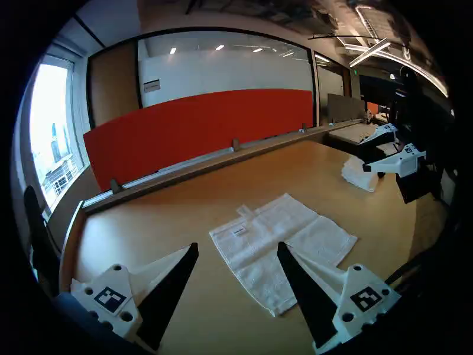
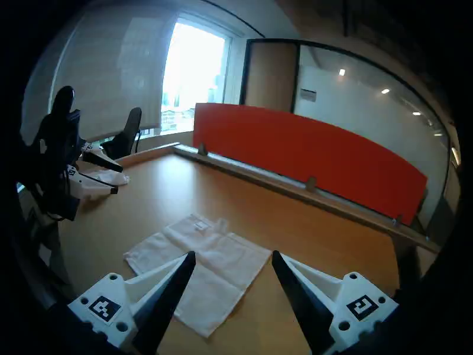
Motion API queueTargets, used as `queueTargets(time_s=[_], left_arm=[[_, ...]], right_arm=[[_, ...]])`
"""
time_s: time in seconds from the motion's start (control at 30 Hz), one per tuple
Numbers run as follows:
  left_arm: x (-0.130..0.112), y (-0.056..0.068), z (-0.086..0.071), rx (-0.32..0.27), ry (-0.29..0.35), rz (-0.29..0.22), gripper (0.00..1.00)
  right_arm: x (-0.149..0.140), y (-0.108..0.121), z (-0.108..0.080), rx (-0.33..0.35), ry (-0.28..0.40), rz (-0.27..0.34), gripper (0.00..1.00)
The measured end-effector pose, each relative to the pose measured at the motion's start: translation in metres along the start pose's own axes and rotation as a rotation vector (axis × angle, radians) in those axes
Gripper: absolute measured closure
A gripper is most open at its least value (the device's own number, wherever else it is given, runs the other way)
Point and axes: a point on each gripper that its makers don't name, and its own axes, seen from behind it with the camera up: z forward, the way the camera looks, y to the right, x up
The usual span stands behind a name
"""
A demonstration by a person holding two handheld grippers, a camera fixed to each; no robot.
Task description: Fold towel
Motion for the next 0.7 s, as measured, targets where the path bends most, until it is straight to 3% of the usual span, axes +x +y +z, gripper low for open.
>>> queueTargets(time_s=[0.7], left_arm=[[-0.097,0.037,0.026,-0.09,-0.157,0.039,0.01]], right_arm=[[-0.093,-0.017,0.029,0.039,-0.14,-0.038,0.0]])
